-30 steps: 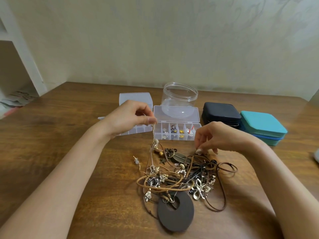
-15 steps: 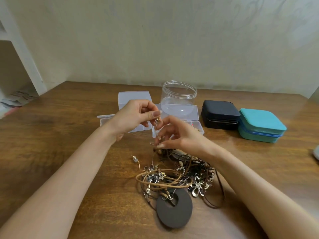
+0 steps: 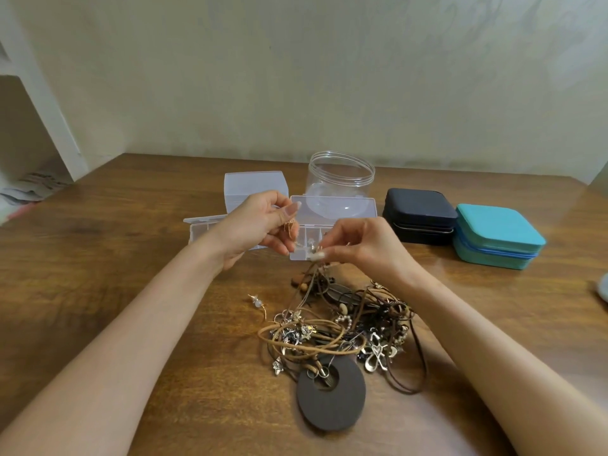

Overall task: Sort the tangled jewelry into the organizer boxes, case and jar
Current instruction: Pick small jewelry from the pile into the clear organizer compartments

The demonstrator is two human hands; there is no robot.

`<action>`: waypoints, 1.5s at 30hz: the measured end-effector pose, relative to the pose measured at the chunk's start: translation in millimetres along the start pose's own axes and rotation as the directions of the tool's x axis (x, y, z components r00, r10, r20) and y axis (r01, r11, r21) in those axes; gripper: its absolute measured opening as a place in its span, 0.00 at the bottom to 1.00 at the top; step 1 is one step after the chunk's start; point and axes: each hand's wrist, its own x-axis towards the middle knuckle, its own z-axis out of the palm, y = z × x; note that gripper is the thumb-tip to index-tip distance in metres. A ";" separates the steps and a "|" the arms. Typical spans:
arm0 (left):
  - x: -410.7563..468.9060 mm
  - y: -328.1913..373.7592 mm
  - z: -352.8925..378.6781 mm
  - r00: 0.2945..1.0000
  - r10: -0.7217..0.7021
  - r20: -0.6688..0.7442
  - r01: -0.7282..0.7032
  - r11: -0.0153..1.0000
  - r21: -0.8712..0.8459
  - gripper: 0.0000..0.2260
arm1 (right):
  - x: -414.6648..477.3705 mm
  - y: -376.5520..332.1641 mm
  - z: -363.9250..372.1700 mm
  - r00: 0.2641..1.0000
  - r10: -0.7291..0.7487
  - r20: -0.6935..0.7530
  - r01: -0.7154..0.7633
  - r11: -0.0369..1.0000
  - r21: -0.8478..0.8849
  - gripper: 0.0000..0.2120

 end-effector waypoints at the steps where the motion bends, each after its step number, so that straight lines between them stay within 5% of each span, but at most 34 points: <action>1: 0.6 -0.9 0.3 1.000 -0.006 -0.001 0.006 0.999 0.036 0.06 | 0.4 -0.2 -1.1 1.000 0.006 -0.022 -0.005 0.998 0.063 0.06; 6: 2.8 -3.8 0.1 1.000 -0.008 -0.020 0.011 0.991 0.131 0.06 | 2.2 0.9 -5.4 1.000 0.020 0.019 -0.023 0.986 0.167 0.07; 14: -2.7 5.2 0.3 0.994 0.083 0.070 -0.069 0.981 -0.183 0.07 | 0.7 -0.8 9.8 0.992 0.005 0.122 -0.021 0.992 0.127 0.20; 25: 0.4 4.2 -1.4 0.978 0.143 -0.153 -0.175 0.960 -0.221 0.02 | -0.5 -1.4 2.5 0.999 0.030 0.035 -0.030 1.000 0.002 0.07; 29: 2.1 1.6 -4.8 0.985 0.131 -0.116 -0.128 0.991 0.037 0.02 | -1.7 0.6 2.0 0.999 0.047 -0.010 -0.046 0.995 0.084 0.05; 32: 1.1 -0.5 -5.1 0.996 0.067 0.054 -0.079 0.959 0.274 0.03 | -1.1 -0.5 0.3 0.998 0.066 -0.014 -0.061 0.976 0.209 0.05; 38: -4.1 3.1 -3.8 0.974 -0.011 0.227 -0.069 0.937 0.344 0.03 | -1.1 -2.4 0.0 0.997 0.065 -0.037 -0.056 0.976 0.208 0.04; 45: -4.2 5.5 -5.9 0.984 0.049 0.170 -0.098 0.952 0.290 0.06 | -2.8 -3.1 -2.5 0.999 0.026 -0.046 -0.017 0.981 0.194 0.03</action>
